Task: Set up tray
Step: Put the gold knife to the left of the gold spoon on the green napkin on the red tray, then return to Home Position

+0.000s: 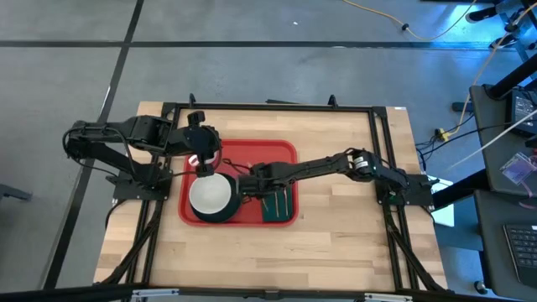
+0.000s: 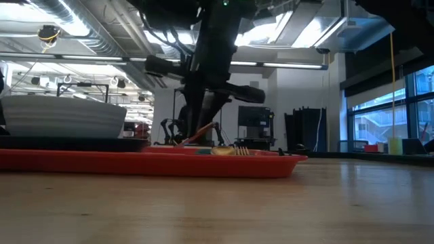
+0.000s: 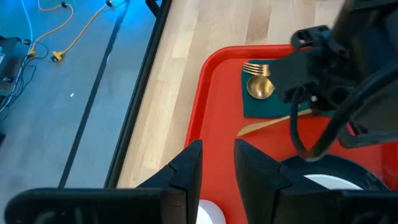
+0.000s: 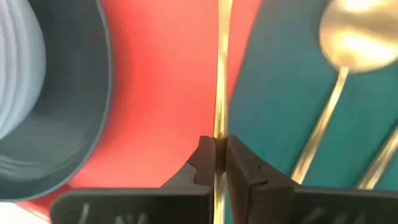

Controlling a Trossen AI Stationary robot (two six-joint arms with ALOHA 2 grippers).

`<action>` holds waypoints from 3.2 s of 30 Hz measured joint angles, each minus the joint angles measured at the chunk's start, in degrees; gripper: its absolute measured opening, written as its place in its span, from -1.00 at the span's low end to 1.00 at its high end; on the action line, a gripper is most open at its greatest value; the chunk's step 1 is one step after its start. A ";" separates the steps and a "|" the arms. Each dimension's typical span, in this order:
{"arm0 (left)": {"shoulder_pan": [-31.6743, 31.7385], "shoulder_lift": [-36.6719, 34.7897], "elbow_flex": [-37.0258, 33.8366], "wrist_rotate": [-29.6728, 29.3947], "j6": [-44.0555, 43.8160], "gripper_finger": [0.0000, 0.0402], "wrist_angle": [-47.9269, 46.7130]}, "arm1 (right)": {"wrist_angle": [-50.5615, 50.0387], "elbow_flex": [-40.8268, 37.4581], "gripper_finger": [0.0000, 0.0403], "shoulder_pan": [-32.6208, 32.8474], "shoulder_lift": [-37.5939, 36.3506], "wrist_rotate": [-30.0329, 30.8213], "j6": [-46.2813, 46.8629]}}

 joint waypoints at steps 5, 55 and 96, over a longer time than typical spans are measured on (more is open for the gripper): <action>-0.01 0.00 0.00 -0.01 0.56 -0.57 0.00 | -0.74 0.04 -0.94 1.99 0.00 5.38 9.29; 0.01 0.00 0.00 0.24 1.49 -0.57 0.10 | 3.51 -7.19 -0.38 4.53 0.37 7.49 24.09; -25.44 -11.02 -10.75 -22.87 -41.48 -0.96 2.11 | 24.29 -55.01 -0.85 5.62 -62.56 2.58 -58.21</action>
